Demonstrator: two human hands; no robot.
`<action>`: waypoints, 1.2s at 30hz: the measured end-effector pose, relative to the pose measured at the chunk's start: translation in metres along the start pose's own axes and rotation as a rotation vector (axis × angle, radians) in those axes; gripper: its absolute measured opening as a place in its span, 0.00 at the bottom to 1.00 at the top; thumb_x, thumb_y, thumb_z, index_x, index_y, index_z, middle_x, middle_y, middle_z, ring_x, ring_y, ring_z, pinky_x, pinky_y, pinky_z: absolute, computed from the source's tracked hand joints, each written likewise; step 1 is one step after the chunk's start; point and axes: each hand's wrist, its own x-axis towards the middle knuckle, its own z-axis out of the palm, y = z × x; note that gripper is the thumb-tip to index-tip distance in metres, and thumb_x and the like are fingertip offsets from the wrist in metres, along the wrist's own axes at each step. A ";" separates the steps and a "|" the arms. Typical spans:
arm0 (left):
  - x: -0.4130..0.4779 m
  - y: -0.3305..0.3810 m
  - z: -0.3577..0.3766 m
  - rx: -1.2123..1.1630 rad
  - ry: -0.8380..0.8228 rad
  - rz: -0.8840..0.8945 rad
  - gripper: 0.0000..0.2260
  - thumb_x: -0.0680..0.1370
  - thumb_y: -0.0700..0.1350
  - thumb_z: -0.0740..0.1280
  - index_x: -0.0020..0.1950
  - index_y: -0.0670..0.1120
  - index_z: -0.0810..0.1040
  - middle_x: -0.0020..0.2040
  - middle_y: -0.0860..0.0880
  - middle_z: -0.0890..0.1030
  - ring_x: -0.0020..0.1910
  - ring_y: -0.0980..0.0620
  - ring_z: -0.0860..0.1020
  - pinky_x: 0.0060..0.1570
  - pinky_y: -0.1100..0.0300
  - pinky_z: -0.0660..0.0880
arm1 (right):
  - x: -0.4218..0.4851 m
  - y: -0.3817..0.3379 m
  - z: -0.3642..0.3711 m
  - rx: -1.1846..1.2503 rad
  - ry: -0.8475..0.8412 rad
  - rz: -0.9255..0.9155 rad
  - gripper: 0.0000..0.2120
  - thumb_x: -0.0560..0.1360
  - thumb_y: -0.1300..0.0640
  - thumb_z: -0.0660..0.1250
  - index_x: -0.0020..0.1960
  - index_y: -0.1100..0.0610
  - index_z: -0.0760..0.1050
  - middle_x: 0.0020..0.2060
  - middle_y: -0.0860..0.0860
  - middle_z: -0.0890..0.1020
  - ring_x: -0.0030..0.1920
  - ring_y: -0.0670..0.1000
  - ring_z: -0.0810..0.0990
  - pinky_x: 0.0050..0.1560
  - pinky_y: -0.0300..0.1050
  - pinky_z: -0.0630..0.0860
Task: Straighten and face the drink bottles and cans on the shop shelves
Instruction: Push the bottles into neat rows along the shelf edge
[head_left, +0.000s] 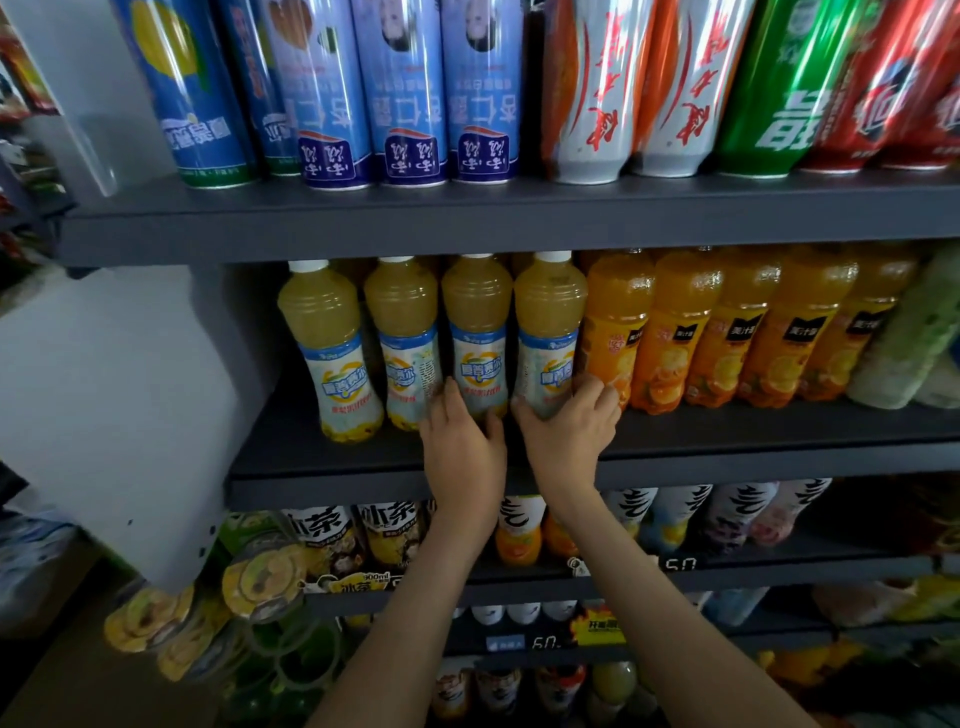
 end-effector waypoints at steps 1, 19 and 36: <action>0.001 0.000 0.000 0.009 -0.003 0.009 0.28 0.78 0.47 0.66 0.74 0.38 0.61 0.70 0.40 0.69 0.70 0.42 0.64 0.67 0.53 0.64 | 0.000 0.000 0.000 -0.009 0.004 0.002 0.31 0.67 0.50 0.76 0.61 0.64 0.67 0.58 0.59 0.70 0.61 0.60 0.66 0.59 0.53 0.63; 0.011 0.010 0.007 -0.052 0.098 -0.024 0.24 0.73 0.45 0.72 0.65 0.35 0.72 0.57 0.38 0.77 0.60 0.39 0.73 0.59 0.48 0.71 | 0.005 0.009 0.003 0.000 0.068 -0.125 0.21 0.67 0.52 0.76 0.48 0.63 0.69 0.47 0.59 0.73 0.51 0.60 0.71 0.52 0.51 0.66; 0.010 0.018 0.007 -0.079 0.178 -0.093 0.19 0.73 0.47 0.73 0.55 0.37 0.72 0.52 0.40 0.76 0.55 0.41 0.74 0.52 0.47 0.76 | 0.001 0.009 -0.001 -0.006 -0.043 -0.150 0.21 0.69 0.64 0.70 0.58 0.68 0.69 0.54 0.64 0.72 0.57 0.64 0.69 0.55 0.55 0.66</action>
